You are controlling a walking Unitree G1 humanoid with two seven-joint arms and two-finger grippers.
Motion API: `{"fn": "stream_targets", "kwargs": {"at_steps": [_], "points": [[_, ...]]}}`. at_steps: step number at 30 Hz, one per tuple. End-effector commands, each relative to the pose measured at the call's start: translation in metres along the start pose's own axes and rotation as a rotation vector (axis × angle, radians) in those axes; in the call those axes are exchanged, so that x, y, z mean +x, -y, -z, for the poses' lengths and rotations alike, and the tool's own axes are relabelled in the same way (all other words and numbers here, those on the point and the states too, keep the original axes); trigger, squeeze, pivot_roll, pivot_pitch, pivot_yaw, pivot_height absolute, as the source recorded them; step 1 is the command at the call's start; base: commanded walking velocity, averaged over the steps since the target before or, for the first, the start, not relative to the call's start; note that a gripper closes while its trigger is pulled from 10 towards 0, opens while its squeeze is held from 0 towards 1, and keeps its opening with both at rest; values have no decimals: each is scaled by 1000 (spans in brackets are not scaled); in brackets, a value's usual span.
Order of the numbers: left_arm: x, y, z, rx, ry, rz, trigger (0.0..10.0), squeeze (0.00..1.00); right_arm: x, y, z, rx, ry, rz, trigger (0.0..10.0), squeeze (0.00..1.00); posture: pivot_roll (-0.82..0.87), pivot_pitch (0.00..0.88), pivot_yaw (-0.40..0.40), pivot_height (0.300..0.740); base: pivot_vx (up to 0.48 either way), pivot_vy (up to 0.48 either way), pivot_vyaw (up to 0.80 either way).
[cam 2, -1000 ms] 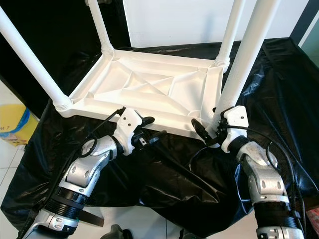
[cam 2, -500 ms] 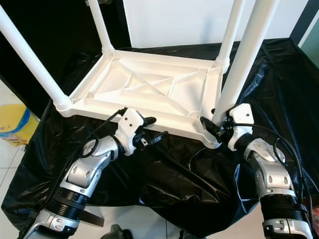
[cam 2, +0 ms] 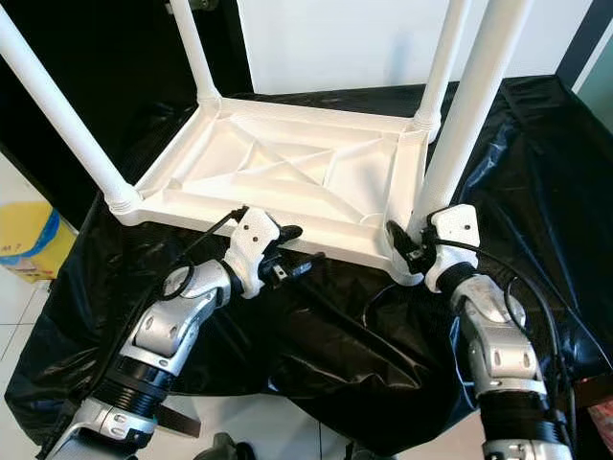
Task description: Building children table
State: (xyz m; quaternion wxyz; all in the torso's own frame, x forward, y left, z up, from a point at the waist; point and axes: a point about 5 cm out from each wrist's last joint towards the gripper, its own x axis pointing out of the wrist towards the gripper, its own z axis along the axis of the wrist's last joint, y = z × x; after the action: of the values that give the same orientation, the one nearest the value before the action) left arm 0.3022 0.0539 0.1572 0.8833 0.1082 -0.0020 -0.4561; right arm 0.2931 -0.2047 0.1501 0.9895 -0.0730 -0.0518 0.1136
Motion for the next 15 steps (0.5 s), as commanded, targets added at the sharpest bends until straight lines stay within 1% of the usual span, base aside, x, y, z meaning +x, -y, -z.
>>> {"fn": "stream_targets", "kwargs": {"at_steps": [1, 2, 3, 4, 5, 7, 9, 11, 12, 13, 15], "points": [[0, -5, 2, -8, -7, -78, 10000, 0, -5, -3, 14, -6, -75, 41, 10000, 0, -167, 77, 62, 740, 0, 0, 0], [2, -6, 2, -24, -8, -90, 10000, 0, -4, -5, 15, 10, -81, 96, 10000, 0, -176, 71, 63, 740, 0, 0, 0], [2, -6, 2, -24, -8, -90, 10000, 0, -4, -5, 15, 10, -81, 96, 10000, 0, -176, 71, 63, 740, 0, 0, 0], [3, -7, 4, -54, -12, -110, 10000, 0, -4, -10, 17, 36, -88, 184, 10000, 0, -179, 70, 63, 740, 0, 0, 0], [3, -7, 4, -54, -12, -110, 10000, 0, -4, -10, 17, 36, -88, 184, 10000, 0, -179, 70, 63, 740, 0, 0, 0], [5, -8, 5, -85, -14, -132, 10000, 0, -3, -20, 17, 53, -87, 255, 10000, 0, -180, 68, 64, 740, 0, 0, 0], [5, -8, 5, -93, -14, -138, 10000, 0, -4, -23, 16, 57, -87, 273, 10000, 0, -180, 68, 64, 740, 0, 0, 0], [7, -8, 7, -131, -13, -172, 10000, 0, -4, -34, 17, 107, -92, 316, 10000, 0, -175, 62, 59, 740, 0, 0, 0], [7, -8, 7, -131, -13, -172, 10000, 0, -4, -34, 17, 107, -92, 316, 10000, 0, -175, 62, 59, 740, 0, 0, 0], [7, -8, 8, -155, -10, -192, 10000, 0, -5, -39, 18, 129, -94, 346, 10000, 0, -176, 59, 58, 740, 0, 0, 0], [9, -7, 8, -203, 2, -224, 10000, 0, -5, -46, 18, 144, -92, 403, 10000, 0, -171, 60, 53, 740, 0, 0, 0]]}}
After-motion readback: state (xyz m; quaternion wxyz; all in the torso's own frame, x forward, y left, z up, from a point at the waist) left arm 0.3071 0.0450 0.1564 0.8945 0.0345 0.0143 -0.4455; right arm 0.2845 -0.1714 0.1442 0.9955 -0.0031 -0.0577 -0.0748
